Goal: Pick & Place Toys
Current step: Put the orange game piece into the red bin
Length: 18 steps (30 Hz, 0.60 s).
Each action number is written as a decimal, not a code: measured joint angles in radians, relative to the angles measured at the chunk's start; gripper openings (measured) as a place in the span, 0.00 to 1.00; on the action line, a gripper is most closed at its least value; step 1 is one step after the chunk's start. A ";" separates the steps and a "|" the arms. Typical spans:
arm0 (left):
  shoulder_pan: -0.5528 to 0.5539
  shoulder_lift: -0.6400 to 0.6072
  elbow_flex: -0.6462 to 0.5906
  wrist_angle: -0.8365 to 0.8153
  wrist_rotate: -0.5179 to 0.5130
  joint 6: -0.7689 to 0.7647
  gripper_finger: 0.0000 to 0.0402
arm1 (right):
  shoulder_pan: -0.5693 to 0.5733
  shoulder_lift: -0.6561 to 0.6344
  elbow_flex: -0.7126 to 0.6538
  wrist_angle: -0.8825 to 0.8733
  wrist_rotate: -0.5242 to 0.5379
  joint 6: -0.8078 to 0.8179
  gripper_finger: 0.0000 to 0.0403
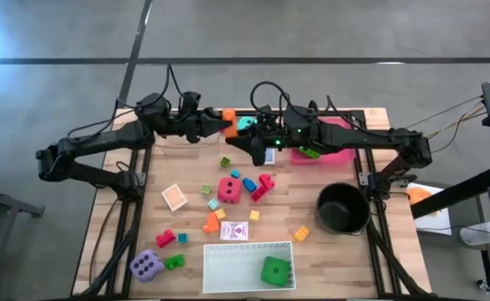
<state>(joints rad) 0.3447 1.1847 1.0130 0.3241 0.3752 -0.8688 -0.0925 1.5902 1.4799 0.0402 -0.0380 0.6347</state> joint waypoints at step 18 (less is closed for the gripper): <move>0.001 -0.012 -0.003 -0.016 0.039 -0.085 0.95 | -0.007 -0.011 0.001 -0.011 -0.024 -0.063 0.30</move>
<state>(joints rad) 0.3454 1.1731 1.0096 0.3080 0.4143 -0.9542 -0.0998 1.5789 1.4812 0.0291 -0.0617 0.5722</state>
